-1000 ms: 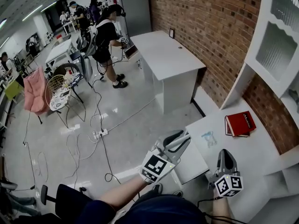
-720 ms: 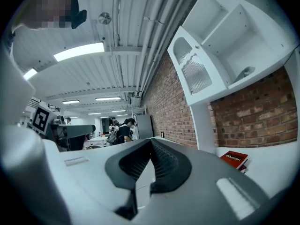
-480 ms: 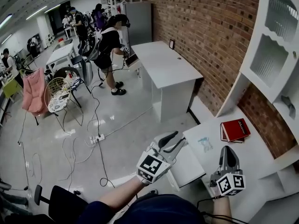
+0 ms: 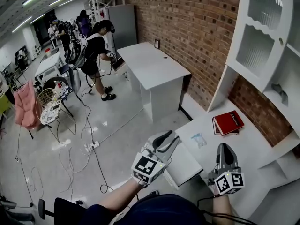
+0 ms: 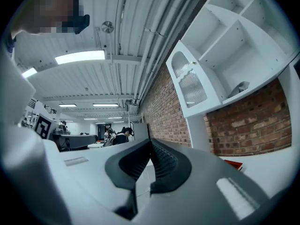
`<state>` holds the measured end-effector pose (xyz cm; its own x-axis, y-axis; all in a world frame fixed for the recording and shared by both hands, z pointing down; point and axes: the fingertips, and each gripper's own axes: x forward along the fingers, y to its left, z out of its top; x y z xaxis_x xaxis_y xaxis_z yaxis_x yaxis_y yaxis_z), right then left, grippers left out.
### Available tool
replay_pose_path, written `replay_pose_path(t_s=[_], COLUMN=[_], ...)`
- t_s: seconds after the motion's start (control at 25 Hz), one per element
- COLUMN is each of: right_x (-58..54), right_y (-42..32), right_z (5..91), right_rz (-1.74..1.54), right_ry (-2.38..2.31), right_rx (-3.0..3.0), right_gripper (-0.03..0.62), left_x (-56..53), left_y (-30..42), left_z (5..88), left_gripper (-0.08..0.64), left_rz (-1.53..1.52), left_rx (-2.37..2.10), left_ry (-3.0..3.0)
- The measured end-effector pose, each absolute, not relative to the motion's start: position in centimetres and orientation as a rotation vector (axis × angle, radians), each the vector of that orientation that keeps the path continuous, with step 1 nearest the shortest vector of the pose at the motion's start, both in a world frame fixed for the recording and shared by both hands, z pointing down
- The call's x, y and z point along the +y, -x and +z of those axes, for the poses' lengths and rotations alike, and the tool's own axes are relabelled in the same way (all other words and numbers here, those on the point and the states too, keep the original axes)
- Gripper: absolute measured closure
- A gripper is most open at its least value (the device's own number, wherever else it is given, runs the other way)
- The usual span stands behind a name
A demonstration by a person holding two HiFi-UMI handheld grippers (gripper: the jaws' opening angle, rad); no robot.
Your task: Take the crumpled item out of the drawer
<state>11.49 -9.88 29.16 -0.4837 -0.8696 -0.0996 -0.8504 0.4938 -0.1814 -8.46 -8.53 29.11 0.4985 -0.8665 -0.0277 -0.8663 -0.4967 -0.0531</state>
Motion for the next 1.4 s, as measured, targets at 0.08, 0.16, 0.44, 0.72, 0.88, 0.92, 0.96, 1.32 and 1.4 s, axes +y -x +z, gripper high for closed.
replay_pose_path(t_s=[0.08, 0.16, 0.44, 0.72, 0.88, 0.92, 0.96, 1.32, 1.4], right_x=[-9.7, -9.6, -10.2, -10.1, -10.3, -10.4, -10.5, -11.3, -11.5], right_y=[-11.8, -12.0, -13.5, -16.3, -16.8, -16.8, -16.9, -16.4, -16.4], right_z=[29.5, 29.5, 29.9, 31.4, 31.4, 31.5, 31.5, 32.0, 32.1], right_rz=[-0.171, -0.169, -0.137, -0.17, -0.171, -0.171, -0.171, -0.196, -0.198], right_ry=[1.51, 1.53, 1.614, 1.723, 1.744, 1.748, 1.75, 1.74, 1.738], right_rx=[2.547, 2.539, 2.515, 2.484, 2.478, 2.478, 2.479, 2.489, 2.492], right_gripper=[0.591, 0.591, 0.591, 0.591, 0.591, 0.591, 0.591, 0.591, 0.591], left_x=[-8.6, -8.8, -11.0, -12.4, -13.2, -13.3, -13.4, -14.0, -14.2], left_y=[8.8, 9.4, 9.9, 7.9, 7.4, 7.3, 7.2, 6.9, 6.8], left_z=[29.3, 29.1, 29.6, 31.9, 32.0, 32.1, 32.2, 32.8, 32.9], left_gripper=[0.426, 0.426, 0.431, 0.431, 0.431, 0.431, 0.431, 0.431, 0.431], left_rz=[-0.011, -0.004, 0.014, -0.024, -0.007, -0.005, -0.006, -0.026, -0.029], left_rx=[1.546, 1.558, 1.566, 1.561, 1.506, 1.499, 1.495, 1.469, 1.468], left_ry=[2.671, 2.669, 2.684, 2.785, 2.779, 2.78, 2.784, 2.813, 2.815])
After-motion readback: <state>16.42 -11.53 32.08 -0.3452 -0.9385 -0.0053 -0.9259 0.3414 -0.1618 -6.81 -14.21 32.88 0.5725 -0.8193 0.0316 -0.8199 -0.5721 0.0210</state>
